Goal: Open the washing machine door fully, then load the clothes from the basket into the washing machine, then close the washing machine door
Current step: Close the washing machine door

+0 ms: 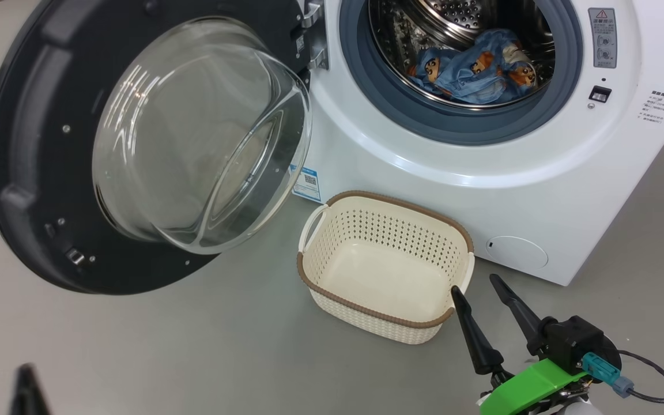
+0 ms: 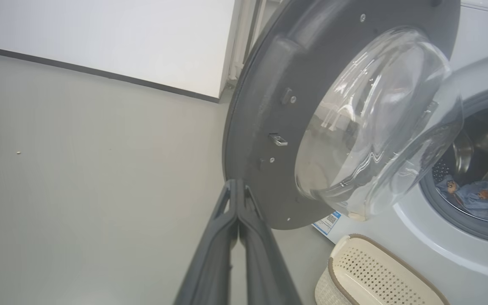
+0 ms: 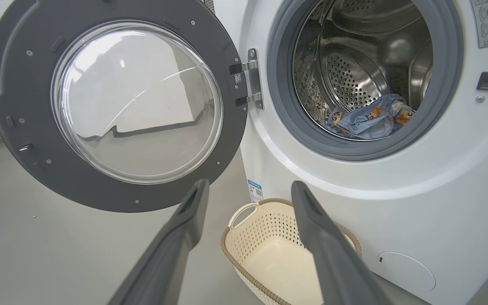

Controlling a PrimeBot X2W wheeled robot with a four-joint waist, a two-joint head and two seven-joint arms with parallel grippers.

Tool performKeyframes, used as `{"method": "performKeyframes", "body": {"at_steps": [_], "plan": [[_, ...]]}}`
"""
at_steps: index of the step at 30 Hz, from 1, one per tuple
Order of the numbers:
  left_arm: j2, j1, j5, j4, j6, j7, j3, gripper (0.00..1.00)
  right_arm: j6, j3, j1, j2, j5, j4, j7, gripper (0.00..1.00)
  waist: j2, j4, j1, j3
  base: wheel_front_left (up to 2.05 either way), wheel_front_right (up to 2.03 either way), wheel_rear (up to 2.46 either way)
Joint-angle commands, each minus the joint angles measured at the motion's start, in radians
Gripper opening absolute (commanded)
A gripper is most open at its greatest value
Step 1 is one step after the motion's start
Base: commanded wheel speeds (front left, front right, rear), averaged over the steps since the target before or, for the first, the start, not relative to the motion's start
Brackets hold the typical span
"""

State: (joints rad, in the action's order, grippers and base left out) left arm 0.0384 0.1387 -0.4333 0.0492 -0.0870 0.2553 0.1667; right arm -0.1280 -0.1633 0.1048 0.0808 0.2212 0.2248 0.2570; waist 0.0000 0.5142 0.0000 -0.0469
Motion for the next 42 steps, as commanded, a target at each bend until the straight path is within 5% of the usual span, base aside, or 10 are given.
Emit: {"method": "performKeyframes", "body": {"at_steps": [1,10,19,35,42], "plan": [[0.012,-0.046,-0.017,-0.015,0.012,0.006,0.054,0.00,-0.003,-0.022,0.012,-0.006,0.002,-0.028,0.005,1.00,0.0000,-0.001,0.0000,0.000,0.00,0.00,0.00],[0.012,-0.163,-0.290,0.011,0.137,0.006,0.249,0.00,-0.003,-0.007,0.004,-0.007,0.000,-0.036,0.005,1.00,0.0000,-0.004,0.0000,-0.001,0.00,0.00,0.00],[0.066,-0.322,-0.520,0.094,0.191,-0.036,0.370,0.00,-0.003,0.011,-0.012,-0.011,-0.002,-0.048,0.005,1.00,0.0000,-0.007,0.0000,-0.004,0.00,0.00,0.00],[0.271,-0.595,-0.894,0.384,0.212,-0.271,0.488,0.00,-0.003,0.011,0.008,-0.005,-0.006,-0.053,0.005,1.00,0.0000,-0.044,0.0000,-0.039,0.00,0.00,0.00],[0.356,-0.716,-0.984,0.518,0.176,-0.400,0.494,0.00,-0.003,0.007,0.022,0.004,-0.007,-0.051,0.005,1.00,0.0000,-0.073,0.0000,-0.059,0.00,0.00,0.00]]}}
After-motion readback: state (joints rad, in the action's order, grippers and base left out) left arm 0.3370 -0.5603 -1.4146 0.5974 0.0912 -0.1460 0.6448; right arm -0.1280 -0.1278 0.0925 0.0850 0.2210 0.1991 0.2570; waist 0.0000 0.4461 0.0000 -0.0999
